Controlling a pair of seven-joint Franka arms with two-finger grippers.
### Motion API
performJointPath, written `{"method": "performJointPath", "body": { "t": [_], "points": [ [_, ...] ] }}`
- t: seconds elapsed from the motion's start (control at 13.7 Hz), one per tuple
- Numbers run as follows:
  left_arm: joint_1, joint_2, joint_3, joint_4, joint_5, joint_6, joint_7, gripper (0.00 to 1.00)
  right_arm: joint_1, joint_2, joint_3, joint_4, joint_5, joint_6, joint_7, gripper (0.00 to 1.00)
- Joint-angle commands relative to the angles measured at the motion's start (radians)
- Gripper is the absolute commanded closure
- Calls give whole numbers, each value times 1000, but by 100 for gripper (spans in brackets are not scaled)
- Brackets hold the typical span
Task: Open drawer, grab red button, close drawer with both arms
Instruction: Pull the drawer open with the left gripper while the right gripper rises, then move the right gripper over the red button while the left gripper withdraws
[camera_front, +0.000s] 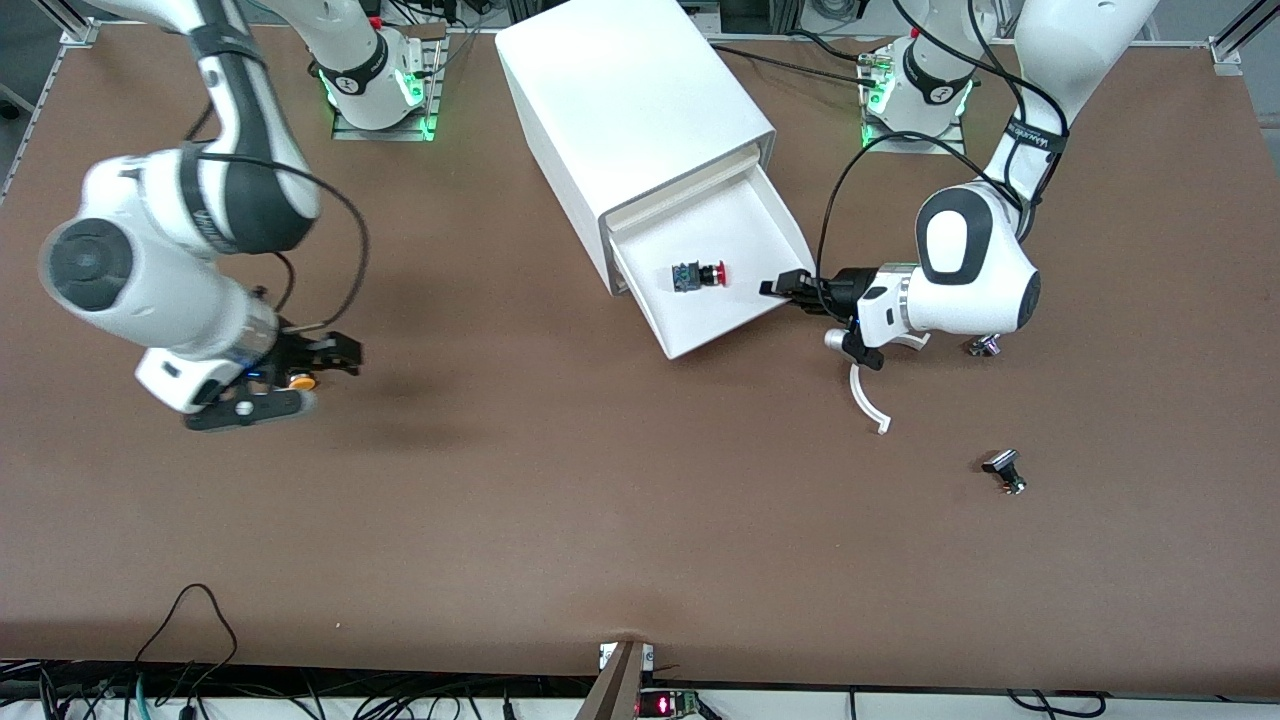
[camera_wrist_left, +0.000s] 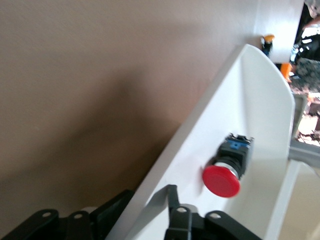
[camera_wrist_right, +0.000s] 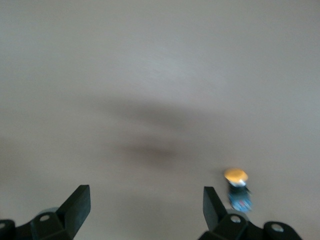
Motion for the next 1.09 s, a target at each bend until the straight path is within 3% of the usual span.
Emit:
{"method": "performJointPath", "body": {
  "t": [0.0, 0.15, 0.29, 0.51, 0.58, 0.66, 0.8, 1.02],
  "points": [
    [-6, -14, 10, 26, 22, 33, -36, 0, 59, 24, -5, 40, 3, 19, -78, 0],
    [-6, -55, 10, 26, 34, 82, -28, 0, 82, 60, 3, 119, 12, 16, -254, 0],
    [11, -112, 10, 33, 141, 84, -28, 0, 110, 85, 21, 152, 20, 17, -376, 0],
    [78, -242, 11, 81, 409, 82, -30, 0, 124, 99, 128, 156, 32, 16, -482, 0],
    [83, -271, 13, 88, 448, 81, -30, 0, 127, 123, 168, 170, 31, 23, -532, 0],
    [97, -320, 17, 87, 471, 58, -30, 0, 136, 160, 200, 237, 32, 8, -566, 0],
    [120, -383, 63, 116, 528, -45, -30, 0, 188, 185, 207, 311, 29, -51, -606, 0],
    [120, -383, 102, 269, 721, -206, -36, 0, 237, 252, 230, 397, 31, -67, -726, 0]
  ]
}}
